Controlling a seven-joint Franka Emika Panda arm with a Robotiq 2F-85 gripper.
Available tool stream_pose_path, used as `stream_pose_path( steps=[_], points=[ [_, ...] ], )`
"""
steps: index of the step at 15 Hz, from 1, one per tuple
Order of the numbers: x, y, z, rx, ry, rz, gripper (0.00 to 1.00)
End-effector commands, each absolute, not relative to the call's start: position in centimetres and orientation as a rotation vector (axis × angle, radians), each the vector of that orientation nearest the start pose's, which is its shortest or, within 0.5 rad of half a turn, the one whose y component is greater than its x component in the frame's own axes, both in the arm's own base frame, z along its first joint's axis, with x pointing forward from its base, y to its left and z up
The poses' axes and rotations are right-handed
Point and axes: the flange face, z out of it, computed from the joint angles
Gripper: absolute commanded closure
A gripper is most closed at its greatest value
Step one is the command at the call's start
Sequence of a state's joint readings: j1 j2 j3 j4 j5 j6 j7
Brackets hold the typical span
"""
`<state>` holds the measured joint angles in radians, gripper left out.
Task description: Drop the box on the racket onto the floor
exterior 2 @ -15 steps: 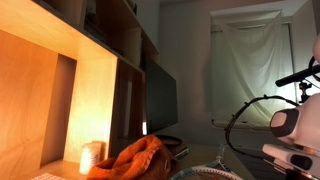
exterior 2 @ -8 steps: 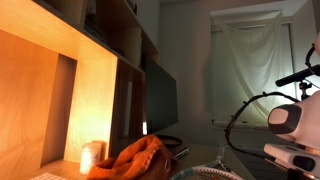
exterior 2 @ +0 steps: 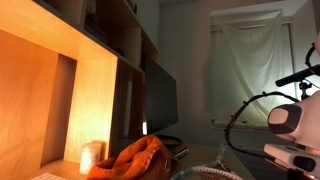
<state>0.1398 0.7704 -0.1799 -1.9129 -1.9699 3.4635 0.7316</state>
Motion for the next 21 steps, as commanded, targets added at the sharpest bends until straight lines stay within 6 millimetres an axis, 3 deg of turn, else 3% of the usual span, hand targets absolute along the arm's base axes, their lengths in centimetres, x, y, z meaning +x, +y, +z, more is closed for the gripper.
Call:
stream_pose_path(
  steps=[1,7,9,13,21],
  points=[
    [51.6,9.7,12.3,-2.482,-1.997,-0.629,0.0],
    [52.8,13.3,19.9,-2.491,-2.106,-0.856,0.0],
    [52.5,14.0,21.1,-2.483,-2.128,-0.889,0.0],
    [52.5,13.1,21.0,-2.505,-2.068,-0.892,0.0],
    [52.6,7.0,17.2,-2.643,-1.898,-0.764,0.0]
  ],
)
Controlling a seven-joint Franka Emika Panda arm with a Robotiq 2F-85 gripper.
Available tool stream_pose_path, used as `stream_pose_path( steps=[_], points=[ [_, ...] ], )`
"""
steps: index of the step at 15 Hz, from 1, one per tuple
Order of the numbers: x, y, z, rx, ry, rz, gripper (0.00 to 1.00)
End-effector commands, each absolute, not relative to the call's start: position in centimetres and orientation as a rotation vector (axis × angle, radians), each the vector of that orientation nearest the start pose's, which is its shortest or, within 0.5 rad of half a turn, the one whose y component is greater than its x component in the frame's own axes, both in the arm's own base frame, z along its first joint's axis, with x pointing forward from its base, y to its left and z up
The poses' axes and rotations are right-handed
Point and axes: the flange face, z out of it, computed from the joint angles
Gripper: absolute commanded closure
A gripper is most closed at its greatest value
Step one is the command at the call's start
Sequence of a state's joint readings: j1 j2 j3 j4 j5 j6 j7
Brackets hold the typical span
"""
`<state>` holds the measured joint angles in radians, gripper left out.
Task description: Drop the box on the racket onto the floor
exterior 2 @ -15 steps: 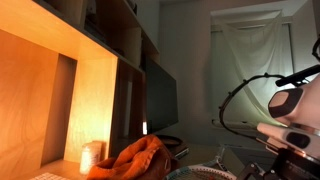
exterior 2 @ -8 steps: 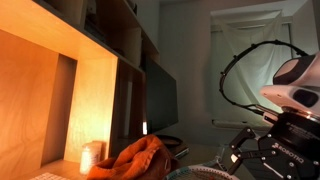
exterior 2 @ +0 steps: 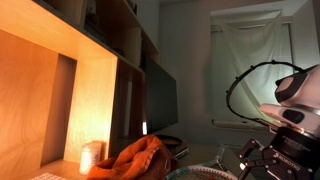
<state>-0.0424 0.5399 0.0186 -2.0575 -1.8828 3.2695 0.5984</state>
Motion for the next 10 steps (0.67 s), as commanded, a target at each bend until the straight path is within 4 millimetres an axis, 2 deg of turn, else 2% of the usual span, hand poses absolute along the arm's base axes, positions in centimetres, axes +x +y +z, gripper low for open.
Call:
stream_pose_path(
  steps=[1,5,10],
  points=[
    [52.6,6.5,16.8,-2.655,-1.892,-0.749,0.0],
    [52.5,5.5,15.4,-2.695,-1.85,-0.703,0.0],
    [52.6,5.2,15.7,-2.711,-1.831,-0.703,0.0]
  ],
)
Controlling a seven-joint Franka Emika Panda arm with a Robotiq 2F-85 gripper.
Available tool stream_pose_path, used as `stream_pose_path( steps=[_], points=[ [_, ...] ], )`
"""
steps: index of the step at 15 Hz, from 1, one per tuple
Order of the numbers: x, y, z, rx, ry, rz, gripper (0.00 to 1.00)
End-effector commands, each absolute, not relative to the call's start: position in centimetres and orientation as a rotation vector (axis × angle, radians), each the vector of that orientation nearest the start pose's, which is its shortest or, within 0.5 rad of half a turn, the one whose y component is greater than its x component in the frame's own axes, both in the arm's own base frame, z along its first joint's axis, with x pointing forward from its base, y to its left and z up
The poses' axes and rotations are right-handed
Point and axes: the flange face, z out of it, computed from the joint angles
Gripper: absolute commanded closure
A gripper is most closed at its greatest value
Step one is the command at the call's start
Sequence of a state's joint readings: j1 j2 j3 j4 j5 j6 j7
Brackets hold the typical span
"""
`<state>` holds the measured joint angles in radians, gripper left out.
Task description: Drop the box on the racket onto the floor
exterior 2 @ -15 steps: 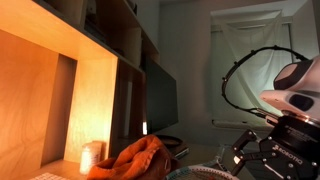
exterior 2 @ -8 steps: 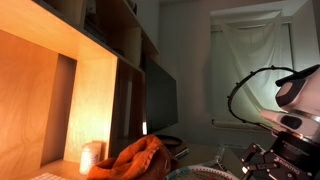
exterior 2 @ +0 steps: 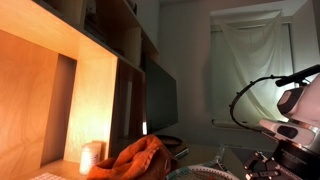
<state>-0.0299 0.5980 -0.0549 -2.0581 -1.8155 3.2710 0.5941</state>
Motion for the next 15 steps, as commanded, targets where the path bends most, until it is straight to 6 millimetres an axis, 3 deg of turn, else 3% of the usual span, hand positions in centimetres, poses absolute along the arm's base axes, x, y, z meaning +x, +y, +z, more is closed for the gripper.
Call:
stream_pose_path(
  steps=[1,11,15],
  points=[
    [52.6,5.2,15.9,-2.703,-1.832,-0.712,0.0],
    [52.9,5.5,18.7,-2.69,-1.865,-0.778,0.0],
    [53.3,6.1,18.4,-2.685,-1.884,-0.772,0.0]
  ],
)
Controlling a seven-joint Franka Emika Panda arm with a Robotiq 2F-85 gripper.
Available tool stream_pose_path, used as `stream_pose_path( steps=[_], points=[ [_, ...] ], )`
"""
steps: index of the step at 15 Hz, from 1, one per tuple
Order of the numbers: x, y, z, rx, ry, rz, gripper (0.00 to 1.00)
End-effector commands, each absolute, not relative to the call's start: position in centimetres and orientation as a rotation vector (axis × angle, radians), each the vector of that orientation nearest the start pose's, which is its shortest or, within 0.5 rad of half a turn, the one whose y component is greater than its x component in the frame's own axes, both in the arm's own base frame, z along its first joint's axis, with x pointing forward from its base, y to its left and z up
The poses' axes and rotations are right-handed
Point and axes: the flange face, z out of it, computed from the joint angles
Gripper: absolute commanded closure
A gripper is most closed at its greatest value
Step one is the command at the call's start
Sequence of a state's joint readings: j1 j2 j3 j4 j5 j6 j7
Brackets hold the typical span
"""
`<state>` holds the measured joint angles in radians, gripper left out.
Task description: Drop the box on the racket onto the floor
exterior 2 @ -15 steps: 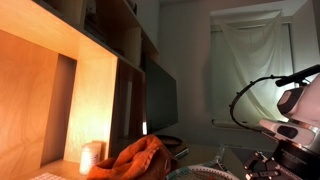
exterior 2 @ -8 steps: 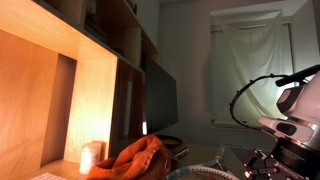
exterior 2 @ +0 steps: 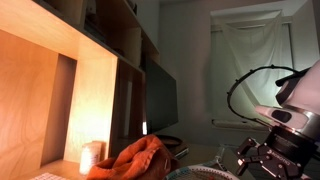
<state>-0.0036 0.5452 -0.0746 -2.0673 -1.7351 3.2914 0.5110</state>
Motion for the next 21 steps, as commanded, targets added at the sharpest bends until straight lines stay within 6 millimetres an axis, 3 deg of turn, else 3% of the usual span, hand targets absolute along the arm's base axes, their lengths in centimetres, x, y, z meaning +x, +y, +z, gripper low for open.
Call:
stream_pose_path(
  steps=[1,12,21],
  points=[
    [53.2,6.1,18.3,-2.69,-1.88,-0.767,0.0],
    [54.6,5.5,17.8,-2.763,-1.855,-0.747,0.0],
    [56.7,6.7,17.2,-2.784,-1.898,-0.676,0.0]
  ],
)
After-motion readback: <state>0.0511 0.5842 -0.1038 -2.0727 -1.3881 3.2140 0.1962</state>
